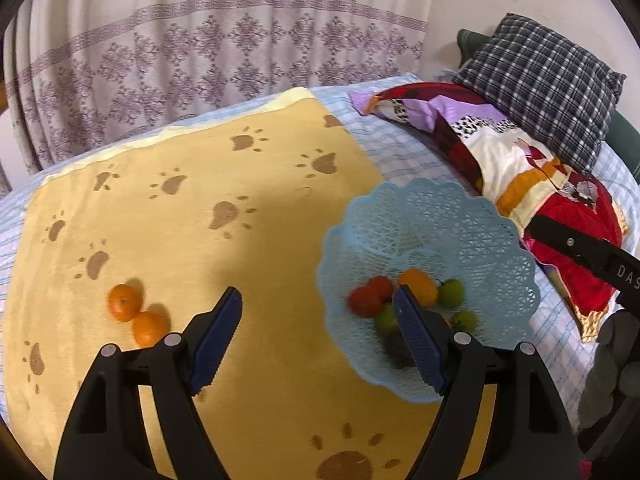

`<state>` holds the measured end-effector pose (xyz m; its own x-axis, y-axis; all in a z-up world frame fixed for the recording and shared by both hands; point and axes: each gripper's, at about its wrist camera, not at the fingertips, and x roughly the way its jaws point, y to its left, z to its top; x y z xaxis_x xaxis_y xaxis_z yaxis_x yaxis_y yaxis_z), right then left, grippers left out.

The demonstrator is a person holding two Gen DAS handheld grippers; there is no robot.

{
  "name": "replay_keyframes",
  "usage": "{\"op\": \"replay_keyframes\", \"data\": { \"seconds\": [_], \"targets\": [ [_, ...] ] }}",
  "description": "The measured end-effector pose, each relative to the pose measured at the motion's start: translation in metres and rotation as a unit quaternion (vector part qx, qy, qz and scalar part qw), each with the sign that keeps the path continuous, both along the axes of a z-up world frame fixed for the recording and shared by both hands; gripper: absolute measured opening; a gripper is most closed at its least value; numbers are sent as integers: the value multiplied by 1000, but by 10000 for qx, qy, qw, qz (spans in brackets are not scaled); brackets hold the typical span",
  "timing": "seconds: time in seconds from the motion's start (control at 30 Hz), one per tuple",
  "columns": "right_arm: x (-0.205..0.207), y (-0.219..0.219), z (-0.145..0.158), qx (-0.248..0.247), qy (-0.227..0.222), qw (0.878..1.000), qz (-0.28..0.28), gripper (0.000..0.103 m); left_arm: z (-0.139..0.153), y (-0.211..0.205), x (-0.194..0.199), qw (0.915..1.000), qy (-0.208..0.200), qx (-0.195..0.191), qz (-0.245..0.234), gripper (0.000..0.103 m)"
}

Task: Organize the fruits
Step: 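Move both open tools back over the two mandarin oranges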

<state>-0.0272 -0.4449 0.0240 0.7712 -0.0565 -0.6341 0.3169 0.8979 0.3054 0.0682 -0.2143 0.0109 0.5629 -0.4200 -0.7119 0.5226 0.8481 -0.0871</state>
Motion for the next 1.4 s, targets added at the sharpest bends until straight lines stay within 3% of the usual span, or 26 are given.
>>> {"op": "replay_keyframes", "data": {
  "seconds": [0.6,1.07,1.4],
  "targets": [
    [11,44,6,-516,73,9975,469,68,11,113,20,9945,-284,270,974,77],
    [31,90,14,-706,98,9917,1067,70,10,157,31,9895,-183,193,1423,77],
    [62,147,-2,-683,291,9813,1775,70,11,181,35,9861,-180,122,1645,77]
  ]
}}
